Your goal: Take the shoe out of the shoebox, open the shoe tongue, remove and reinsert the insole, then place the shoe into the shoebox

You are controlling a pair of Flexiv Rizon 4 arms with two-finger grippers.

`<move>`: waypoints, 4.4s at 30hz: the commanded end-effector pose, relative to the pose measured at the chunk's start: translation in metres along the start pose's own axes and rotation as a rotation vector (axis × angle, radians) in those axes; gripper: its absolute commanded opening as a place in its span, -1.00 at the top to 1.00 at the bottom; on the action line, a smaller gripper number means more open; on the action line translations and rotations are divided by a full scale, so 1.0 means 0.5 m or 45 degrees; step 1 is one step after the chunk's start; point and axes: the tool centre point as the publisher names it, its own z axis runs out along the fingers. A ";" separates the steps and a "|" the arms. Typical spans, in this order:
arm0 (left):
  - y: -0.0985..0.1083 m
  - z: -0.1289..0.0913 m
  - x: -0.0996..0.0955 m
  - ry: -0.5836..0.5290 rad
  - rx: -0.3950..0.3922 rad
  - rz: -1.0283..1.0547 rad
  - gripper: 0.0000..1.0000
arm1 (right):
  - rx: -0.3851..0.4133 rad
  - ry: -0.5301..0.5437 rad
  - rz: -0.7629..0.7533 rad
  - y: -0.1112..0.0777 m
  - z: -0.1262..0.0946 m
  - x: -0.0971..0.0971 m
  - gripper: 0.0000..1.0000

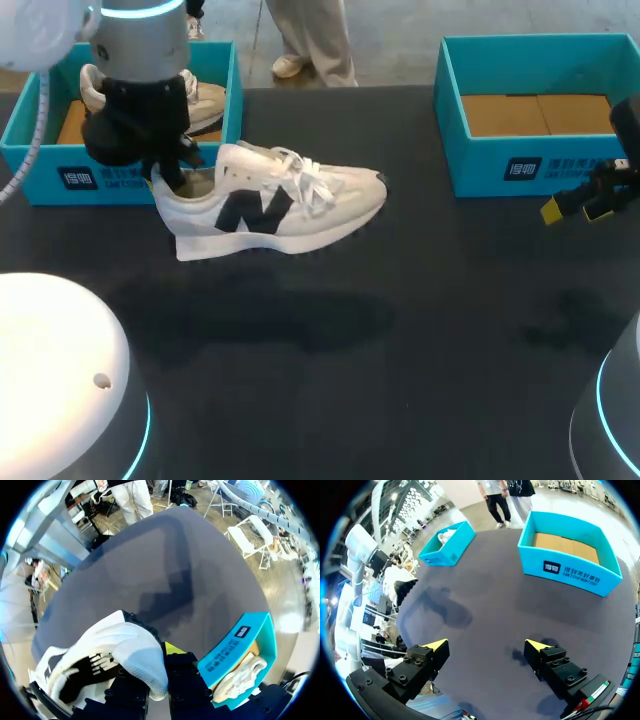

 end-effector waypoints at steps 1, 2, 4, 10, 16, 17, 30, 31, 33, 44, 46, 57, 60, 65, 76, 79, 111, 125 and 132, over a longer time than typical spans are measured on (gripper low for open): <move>-0.005 0.022 -0.036 0.080 -0.044 -0.045 1.00 | 0.001 -0.001 0.001 0.000 0.002 0.000 -1.00; -0.004 0.027 -0.040 0.099 -0.057 -0.070 1.00 | 0.001 -0.001 0.001 0.000 0.002 0.000 -1.00; 0.001 0.038 -0.046 0.110 -0.059 -0.081 1.00 | 0.001 -0.001 0.001 0.000 0.002 0.000 -1.00; 0.019 0.076 -0.054 0.142 -0.051 -0.117 1.00 | 0.001 -0.001 0.001 0.000 0.002 0.000 -1.00; 0.032 0.128 -0.057 0.142 -0.030 -0.130 1.00 | 0.001 -0.001 0.001 0.000 0.002 0.000 -1.00; 0.035 0.138 -0.058 0.146 -0.031 -0.130 1.00 | 0.001 -0.001 0.001 0.000 0.002 0.000 -1.00; 0.068 0.255 -0.079 0.163 -0.038 -0.068 1.00 | 0.001 -0.001 0.001 0.000 0.002 0.000 -1.00; 0.069 0.262 -0.081 0.170 -0.039 -0.069 1.00 | 0.001 -0.001 0.001 0.000 0.002 0.000 -1.00; 0.073 0.277 -0.084 0.176 -0.044 -0.064 1.00 | 0.001 -0.001 0.001 0.000 0.002 0.000 -1.00; 0.095 0.350 -0.096 0.246 -0.062 -0.082 1.00 | 0.001 -0.001 0.001 0.000 0.002 0.000 -1.00; 0.097 0.359 -0.098 0.258 -0.062 -0.082 1.00 | 0.001 -0.001 0.001 0.000 0.002 0.000 -1.00; 0.093 0.370 -0.107 0.268 -0.045 -0.081 0.07 | 0.001 -0.001 0.001 0.000 0.002 0.000 -1.00; 0.086 0.362 -0.109 0.271 -0.051 -0.082 -1.00 | 0.001 -0.001 0.001 0.000 0.002 0.000 -1.00; 0.081 0.339 -0.109 0.248 -0.064 -0.083 -1.00 | 0.001 -0.001 0.001 0.000 0.002 0.000 -1.00; 0.065 0.243 -0.075 0.015 -0.122 -0.258 -1.00 | 0.001 -0.001 0.001 0.000 0.002 0.000 -1.00; 0.060 0.219 -0.056 -0.079 -0.140 -0.342 -1.00 | 0.001 -0.001 0.001 0.000 0.002 0.000 -1.00; 0.022 0.170 0.044 -0.674 0.000 -0.931 -1.00 | 0.001 -0.001 0.001 0.000 0.002 0.000 -1.00; 0.006 0.178 0.071 -1.133 0.333 -1.267 -1.00 | 0.001 -0.001 0.001 0.000 0.002 0.000 -1.00; 0.002 0.194 0.080 -1.337 0.521 -1.390 -1.00 | 0.001 -0.001 0.001 0.000 0.002 0.000 -1.00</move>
